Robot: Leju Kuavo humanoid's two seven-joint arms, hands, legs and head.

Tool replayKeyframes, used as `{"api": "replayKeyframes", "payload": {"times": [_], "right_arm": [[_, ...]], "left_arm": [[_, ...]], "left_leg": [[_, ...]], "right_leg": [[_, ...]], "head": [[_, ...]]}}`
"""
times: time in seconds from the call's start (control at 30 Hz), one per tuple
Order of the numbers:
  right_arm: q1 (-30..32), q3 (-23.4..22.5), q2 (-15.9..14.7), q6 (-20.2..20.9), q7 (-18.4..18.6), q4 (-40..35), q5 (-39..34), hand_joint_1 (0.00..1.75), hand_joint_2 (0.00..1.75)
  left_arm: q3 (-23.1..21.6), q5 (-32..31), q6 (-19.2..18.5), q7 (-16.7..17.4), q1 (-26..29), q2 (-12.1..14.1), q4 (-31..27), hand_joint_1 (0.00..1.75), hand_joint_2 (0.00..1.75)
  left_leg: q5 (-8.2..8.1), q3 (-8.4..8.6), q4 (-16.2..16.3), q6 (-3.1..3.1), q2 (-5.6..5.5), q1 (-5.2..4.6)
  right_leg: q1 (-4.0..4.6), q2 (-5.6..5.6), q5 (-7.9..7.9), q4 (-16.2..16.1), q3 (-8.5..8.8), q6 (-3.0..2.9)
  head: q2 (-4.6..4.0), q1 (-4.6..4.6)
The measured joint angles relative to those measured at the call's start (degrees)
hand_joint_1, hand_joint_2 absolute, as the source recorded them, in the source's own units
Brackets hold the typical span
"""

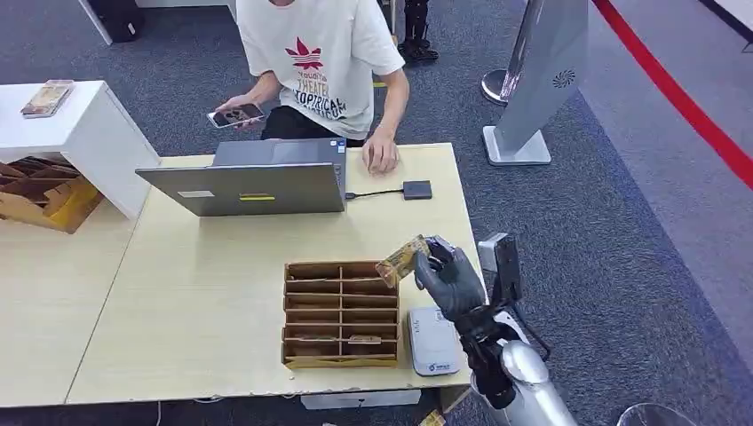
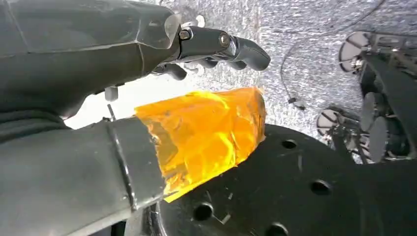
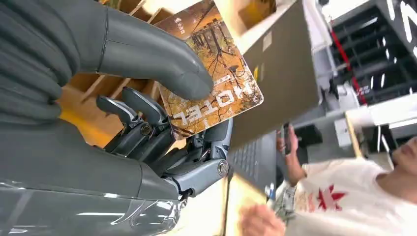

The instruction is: Pass the card to the sensor for recognition and then transmit it.

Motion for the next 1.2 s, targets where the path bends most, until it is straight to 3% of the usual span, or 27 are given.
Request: {"api": "replayKeyframes", "payload": {"times": [0.47, 0.87, 1.2], "right_arm": [[5.3, -3.7, -3.4, -2.6, 0.8, -4.7, 6.6, 1.75, 1.75], [4.9, -0.3, -4.0, -7.0, 3.1, -2.6, 19.7, 1.75, 1.75], [4.8, 0.5, -4.0, -8.8, 3.8, -0.3, 24.5, 1.75, 1.75]], "left_arm": [[2.6, 0.0, 0.0, 0.0, 0.2, -0.3, 0.0, 0.00, 0.00], [3.0, 0.0, 0.0, 0.1, 0.1, -0.5, 0.0, 0.00, 0.00], [3.0, 0.0, 0.1, 0.2, 0.1, -0.5, 0.0, 0.00, 0.00]], "left_leg": [[0.00, 0.01, 0.0, 0.00, 0.01, 0.00], [0.00, 0.00, 0.0, 0.00, 0.01, 0.00], [0.00, 0.00, 0.0, 0.00, 0.01, 0.00]], "right_leg": [[0.00, 0.02, 0.00, 0.0, 0.01, 0.00], [0.01, 0.02, 0.00, 0.0, 0.01, 0.00], [0.00, 0.01, -0.01, 0.0, 0.01, 0.01]], "head": [[0.00, 0.02], [0.00, 0.00], [0.00, 0.00]]}}
